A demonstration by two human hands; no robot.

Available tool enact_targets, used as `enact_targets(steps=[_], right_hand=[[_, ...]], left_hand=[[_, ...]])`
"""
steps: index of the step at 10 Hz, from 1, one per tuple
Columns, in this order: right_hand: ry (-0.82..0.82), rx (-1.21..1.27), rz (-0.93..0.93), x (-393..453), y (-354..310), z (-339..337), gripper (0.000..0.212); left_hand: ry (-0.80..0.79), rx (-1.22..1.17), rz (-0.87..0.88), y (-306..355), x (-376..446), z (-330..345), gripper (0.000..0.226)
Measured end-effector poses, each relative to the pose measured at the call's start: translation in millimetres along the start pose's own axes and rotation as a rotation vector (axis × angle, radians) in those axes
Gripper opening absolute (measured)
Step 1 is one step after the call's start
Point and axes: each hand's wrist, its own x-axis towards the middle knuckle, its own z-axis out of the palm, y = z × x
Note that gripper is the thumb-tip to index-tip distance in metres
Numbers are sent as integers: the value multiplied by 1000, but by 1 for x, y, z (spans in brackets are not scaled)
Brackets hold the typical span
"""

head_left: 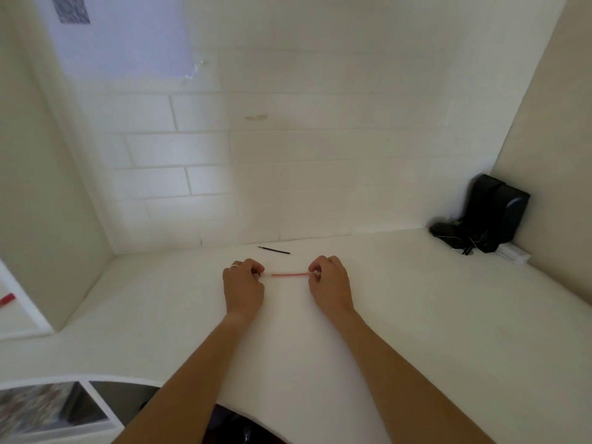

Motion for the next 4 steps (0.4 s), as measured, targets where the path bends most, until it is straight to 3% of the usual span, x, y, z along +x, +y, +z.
enact_targets(steps=[4], right_hand=[[-5, 156, 64, -13, 2, -15, 20]], left_hand=[[-42, -22, 33, -3, -13, -9, 36]])
